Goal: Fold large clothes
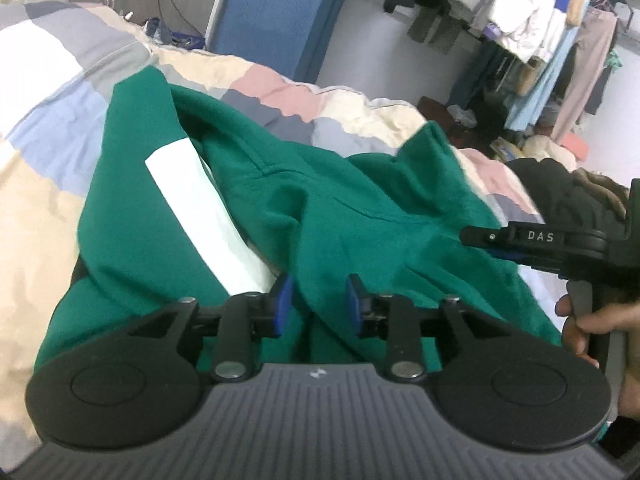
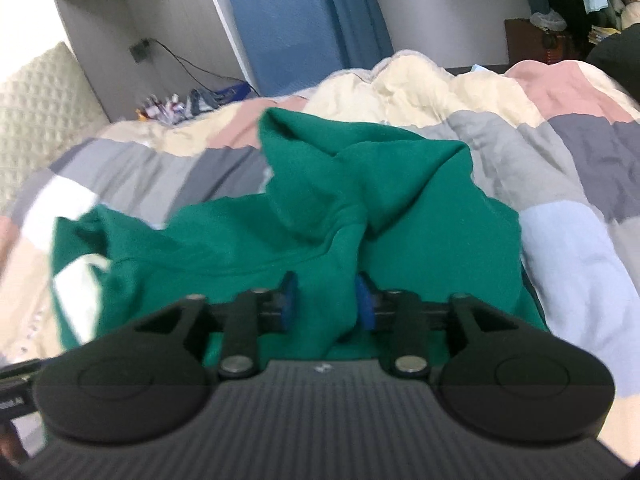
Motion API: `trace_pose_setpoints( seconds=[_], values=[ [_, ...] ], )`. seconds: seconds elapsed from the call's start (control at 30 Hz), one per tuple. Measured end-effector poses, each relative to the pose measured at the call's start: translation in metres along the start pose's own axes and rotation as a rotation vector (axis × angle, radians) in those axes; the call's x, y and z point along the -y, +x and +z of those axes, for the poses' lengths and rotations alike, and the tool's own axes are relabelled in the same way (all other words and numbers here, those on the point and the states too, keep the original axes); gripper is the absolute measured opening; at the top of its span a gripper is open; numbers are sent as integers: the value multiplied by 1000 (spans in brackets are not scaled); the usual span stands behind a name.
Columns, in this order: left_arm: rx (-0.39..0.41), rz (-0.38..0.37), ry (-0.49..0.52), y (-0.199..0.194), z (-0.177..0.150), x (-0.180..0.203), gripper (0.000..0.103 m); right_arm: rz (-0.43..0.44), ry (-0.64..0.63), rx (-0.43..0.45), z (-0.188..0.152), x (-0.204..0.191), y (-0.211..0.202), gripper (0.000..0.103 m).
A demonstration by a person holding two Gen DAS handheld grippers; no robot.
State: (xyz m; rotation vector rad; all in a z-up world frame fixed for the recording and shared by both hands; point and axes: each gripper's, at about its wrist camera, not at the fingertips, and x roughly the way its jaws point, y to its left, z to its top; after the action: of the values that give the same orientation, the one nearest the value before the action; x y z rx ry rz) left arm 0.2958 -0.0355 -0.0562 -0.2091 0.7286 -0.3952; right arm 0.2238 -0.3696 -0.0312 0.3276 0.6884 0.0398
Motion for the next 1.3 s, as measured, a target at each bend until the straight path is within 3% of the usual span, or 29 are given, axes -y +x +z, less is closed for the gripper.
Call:
trace_pose_setpoints(
  seconds=[0.23, 0.33, 0.5, 0.73, 1.0, 1.17, 1.3],
  values=[
    [1, -4, 12, -44, -36, 23, 34, 101, -69, 32, -31, -32, -67, 43],
    [-6, -3, 21, -53, -48, 28, 34, 150, -101, -19, -46, -43, -79, 42],
    [-35, -6, 60, -61, -71, 28, 34, 161, -152, -95, -64, -46, -73, 39],
    [-55, -4, 50, -41, -81, 18, 34, 115, -222, -197, -87, -45, -35, 36],
    [-54, -3, 54, -40, -78, 18, 35, 124, -191, -193, -88, -42, -32, 36],
    [-51, -5, 49, -60, -75, 16, 52, 129, -137, -175, -81, -38, -50, 38],
    [-48, 7, 33, -86, -77, 10, 55, 119, -125, -168, -80, -31, -71, 38]
  ],
)
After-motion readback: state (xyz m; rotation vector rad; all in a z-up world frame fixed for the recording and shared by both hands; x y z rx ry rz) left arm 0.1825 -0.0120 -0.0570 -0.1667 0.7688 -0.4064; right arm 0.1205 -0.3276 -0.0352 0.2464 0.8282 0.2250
